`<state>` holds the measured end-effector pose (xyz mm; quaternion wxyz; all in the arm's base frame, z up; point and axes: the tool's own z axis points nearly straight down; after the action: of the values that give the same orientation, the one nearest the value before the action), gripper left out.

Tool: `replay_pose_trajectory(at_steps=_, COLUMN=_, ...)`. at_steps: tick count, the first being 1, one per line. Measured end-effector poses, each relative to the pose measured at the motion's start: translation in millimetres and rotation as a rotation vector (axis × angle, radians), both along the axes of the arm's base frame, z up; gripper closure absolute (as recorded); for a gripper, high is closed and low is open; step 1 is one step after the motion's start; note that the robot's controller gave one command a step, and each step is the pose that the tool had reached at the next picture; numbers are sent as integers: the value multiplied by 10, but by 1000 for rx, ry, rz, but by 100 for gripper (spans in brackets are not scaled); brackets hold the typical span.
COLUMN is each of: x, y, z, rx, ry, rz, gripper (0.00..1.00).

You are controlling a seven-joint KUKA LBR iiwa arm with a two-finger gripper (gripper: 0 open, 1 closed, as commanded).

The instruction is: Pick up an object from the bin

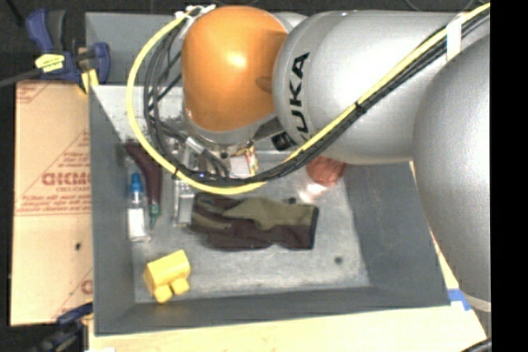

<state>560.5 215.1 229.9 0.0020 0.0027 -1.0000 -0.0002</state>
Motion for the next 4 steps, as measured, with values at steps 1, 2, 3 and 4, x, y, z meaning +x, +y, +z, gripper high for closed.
replay_pose_trajectory(at_steps=1, x=11, y=-16, z=47, rx=1, ry=-7, rz=-5, gripper=0)
replay_pose_trajectory(at_steps=2, x=-77, y=-422, z=-540, rx=3, ry=-9, rz=3, gripper=0)
replay_pose_trajectory(at_steps=3, x=-134, y=-806, z=-1296, rx=1, ry=-12, rz=165, gripper=0)
replay_pose_trajectory(at_steps=4, x=-169, y=-1169, z=-1580, rx=4, ry=-7, rz=117, gripper=0)
